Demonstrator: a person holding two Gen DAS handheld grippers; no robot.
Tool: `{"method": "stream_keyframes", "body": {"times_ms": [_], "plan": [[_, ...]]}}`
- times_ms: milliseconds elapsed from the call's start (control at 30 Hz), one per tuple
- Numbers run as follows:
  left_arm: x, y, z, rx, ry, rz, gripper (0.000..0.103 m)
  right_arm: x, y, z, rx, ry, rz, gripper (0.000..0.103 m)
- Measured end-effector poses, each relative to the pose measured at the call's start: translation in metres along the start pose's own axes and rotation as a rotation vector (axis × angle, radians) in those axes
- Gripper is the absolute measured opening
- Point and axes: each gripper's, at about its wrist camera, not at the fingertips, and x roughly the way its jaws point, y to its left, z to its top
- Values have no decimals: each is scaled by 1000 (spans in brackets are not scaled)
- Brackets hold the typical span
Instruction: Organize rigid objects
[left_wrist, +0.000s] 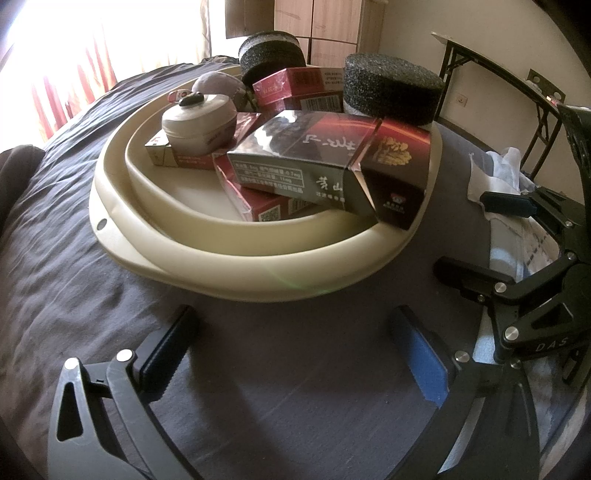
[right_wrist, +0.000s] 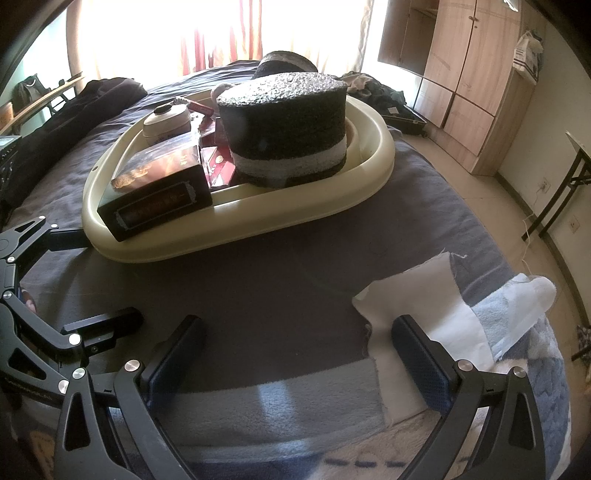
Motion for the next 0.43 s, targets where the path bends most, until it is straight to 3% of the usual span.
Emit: {"method": "stream_keyframes", "body": {"times_ms": [433], "plan": [[0, 0, 1, 2, 0, 1, 103, 0, 0, 0, 0, 0, 0, 103]]}}
